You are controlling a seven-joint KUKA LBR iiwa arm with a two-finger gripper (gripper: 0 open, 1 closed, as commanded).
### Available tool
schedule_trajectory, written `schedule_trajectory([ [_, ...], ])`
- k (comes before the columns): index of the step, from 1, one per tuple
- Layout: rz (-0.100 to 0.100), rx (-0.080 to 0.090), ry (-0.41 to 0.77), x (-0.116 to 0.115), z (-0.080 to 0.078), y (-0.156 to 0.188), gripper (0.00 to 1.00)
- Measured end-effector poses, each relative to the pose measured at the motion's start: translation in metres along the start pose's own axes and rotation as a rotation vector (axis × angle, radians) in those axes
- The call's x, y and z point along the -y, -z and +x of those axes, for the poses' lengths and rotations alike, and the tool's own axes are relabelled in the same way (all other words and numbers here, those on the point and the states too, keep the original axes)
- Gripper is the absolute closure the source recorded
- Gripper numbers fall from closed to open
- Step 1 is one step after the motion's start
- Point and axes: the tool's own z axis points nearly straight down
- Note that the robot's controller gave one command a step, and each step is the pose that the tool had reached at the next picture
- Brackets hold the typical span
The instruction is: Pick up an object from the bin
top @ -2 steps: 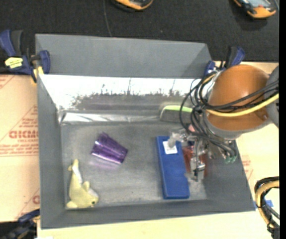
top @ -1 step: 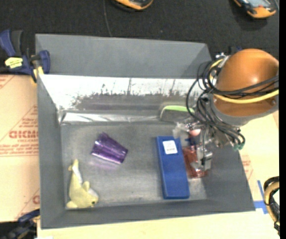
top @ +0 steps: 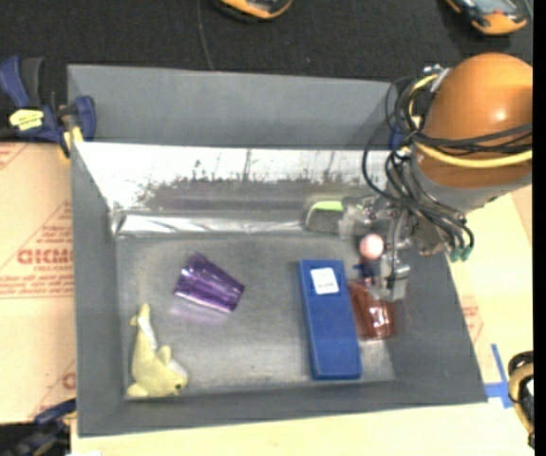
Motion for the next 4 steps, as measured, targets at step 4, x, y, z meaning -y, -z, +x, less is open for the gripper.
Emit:
schedule_trajectory([
  [4,0.003,0.013,0.168,-0.123,0.004,-0.102,0.0],
])
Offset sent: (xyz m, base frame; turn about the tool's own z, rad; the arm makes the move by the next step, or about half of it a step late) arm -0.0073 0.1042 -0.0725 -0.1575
